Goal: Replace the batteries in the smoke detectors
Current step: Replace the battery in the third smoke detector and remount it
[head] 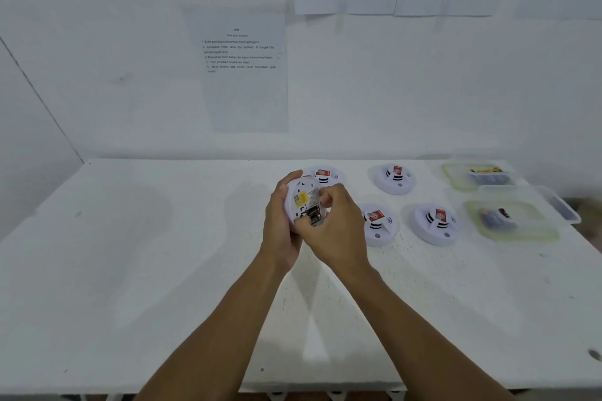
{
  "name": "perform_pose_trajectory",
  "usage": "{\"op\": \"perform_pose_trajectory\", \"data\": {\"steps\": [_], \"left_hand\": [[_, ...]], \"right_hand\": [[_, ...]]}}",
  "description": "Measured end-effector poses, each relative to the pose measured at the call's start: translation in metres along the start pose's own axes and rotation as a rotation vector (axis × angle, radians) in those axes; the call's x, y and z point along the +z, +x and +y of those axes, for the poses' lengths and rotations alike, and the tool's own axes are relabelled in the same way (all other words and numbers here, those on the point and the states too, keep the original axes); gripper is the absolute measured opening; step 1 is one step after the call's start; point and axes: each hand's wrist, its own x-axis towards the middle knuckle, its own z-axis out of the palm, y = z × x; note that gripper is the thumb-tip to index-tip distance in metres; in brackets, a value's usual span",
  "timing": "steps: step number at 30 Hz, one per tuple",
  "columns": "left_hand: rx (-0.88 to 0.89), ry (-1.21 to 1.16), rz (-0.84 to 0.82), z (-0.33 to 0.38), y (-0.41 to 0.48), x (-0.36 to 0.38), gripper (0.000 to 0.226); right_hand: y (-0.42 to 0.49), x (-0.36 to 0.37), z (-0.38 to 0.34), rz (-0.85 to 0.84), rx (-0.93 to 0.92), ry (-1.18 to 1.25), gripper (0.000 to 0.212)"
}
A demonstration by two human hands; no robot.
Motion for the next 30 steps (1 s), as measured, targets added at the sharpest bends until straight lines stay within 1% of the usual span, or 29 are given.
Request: {"op": "perform_pose_trajectory", "data": {"steps": [3,6,8,11,13,16,18,20,24,27,30], "left_hand": [[-0.039,-0.057,0.019,0.001,0.001,-0.001,0.031],[-0.072,-0.118,0.023,-0.001,0.004,0.0,0.034],[-0.092,-0.145,0.017,-0.005,0.005,0.003,0.035],[-0.116,-0.147,-0.009,-0.014,0.005,0.012,0.035],[-0.112,-0.151,-0.028,-0.019,0.005,0.019,0.035],[-0.107,-0.18,-0.065,-0.029,0.008,0.033,0.035],[-0.129,-0.184,-0.083,-0.037,0.009,0.047,0.037],[-0.157,-0.198,-0.084,-0.052,0.01,0.065,0.035],[-0.176,-0.22,-0.079,-0.083,0.011,0.108,0.029],[-0.189,-0.222,-0.089,-0.106,0.015,0.141,0.03],[-0.183,-0.223,-0.109,-0.129,0.021,0.174,0.031]], "right_hand": [[-0.003,0.0,0.004,-0.029,-0.037,0.038,0.043],[-0.005,-0.002,0.014,-0.053,-0.177,-0.011,0.037],[-0.007,-0.005,0.022,-0.023,-0.242,-0.035,0.028],[-0.007,-0.014,0.036,0.039,-0.331,-0.076,0.023],[-0.007,-0.023,0.042,0.048,-0.38,-0.051,0.023],[-0.003,-0.043,0.053,0.082,-0.402,0.021,0.019],[0.0,-0.06,0.063,0.123,-0.383,0.082,0.018],[0.008,-0.083,0.076,0.14,-0.305,0.16,0.017],[0.024,-0.141,0.112,0.088,-0.179,0.261,0.013],[0.04,-0.189,0.146,0.057,-0.15,0.247,0.013],[0.064,-0.236,0.184,0.026,-0.116,0.162,0.01]]}}
